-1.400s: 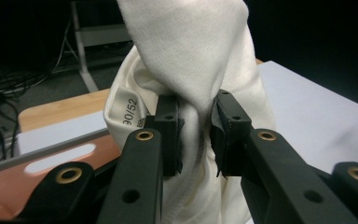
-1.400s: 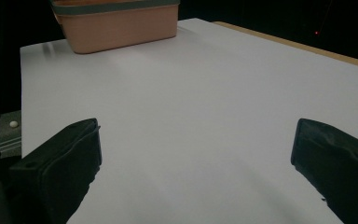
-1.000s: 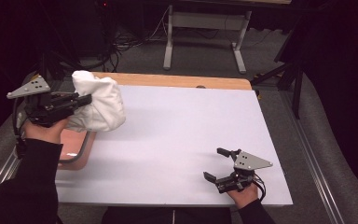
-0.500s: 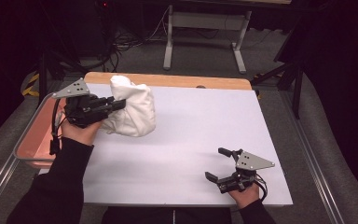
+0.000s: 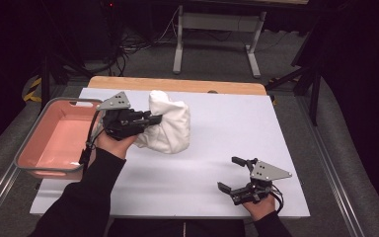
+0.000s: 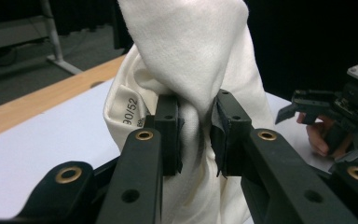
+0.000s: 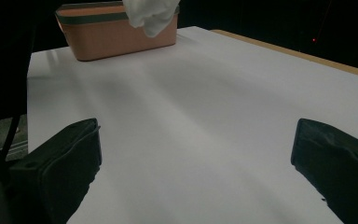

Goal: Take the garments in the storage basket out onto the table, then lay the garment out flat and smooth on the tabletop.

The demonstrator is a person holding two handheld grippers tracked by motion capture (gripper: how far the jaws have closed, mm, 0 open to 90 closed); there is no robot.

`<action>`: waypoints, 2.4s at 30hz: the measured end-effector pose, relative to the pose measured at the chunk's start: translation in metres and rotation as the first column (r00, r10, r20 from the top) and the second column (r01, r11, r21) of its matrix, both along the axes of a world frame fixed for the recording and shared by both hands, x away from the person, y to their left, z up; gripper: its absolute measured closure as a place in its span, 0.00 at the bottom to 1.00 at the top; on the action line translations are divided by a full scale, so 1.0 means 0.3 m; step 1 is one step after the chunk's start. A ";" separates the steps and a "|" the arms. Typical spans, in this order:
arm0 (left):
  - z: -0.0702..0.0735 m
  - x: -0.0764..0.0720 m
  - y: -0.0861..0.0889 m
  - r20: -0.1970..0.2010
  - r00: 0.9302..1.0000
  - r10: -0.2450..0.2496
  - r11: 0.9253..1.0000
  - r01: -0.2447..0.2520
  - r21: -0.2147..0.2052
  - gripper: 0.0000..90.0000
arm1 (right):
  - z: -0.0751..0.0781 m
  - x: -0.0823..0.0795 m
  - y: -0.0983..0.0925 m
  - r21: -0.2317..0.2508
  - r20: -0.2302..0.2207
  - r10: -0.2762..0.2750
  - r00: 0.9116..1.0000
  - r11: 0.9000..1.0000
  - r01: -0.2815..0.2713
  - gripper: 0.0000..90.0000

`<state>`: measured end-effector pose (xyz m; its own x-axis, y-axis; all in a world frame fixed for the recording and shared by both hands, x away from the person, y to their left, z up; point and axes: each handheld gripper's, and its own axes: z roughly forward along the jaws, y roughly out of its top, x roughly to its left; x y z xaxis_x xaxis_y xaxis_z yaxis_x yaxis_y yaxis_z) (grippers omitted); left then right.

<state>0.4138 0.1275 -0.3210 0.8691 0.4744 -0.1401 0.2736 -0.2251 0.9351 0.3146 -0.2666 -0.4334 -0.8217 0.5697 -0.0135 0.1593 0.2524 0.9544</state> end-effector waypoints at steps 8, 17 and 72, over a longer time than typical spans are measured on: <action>-0.061 0.010 -0.109 -0.025 0.999 -0.044 0.998 0.044 0.034 0.83 | 0.001 0.001 -0.008 0.003 0.001 -0.006 1.000 1.000 0.006 0.02; -0.136 0.039 -0.200 -0.071 0.995 -0.073 0.995 0.078 0.064 0.83 | 0.001 0.004 -0.017 0.005 -0.001 -0.017 1.000 1.000 0.017 0.02; -0.192 0.056 -0.040 -0.110 0.990 0.084 0.971 -0.056 0.232 0.26 | 0.142 0.087 0.037 -0.129 -0.048 -0.039 0.998 0.991 0.033 0.15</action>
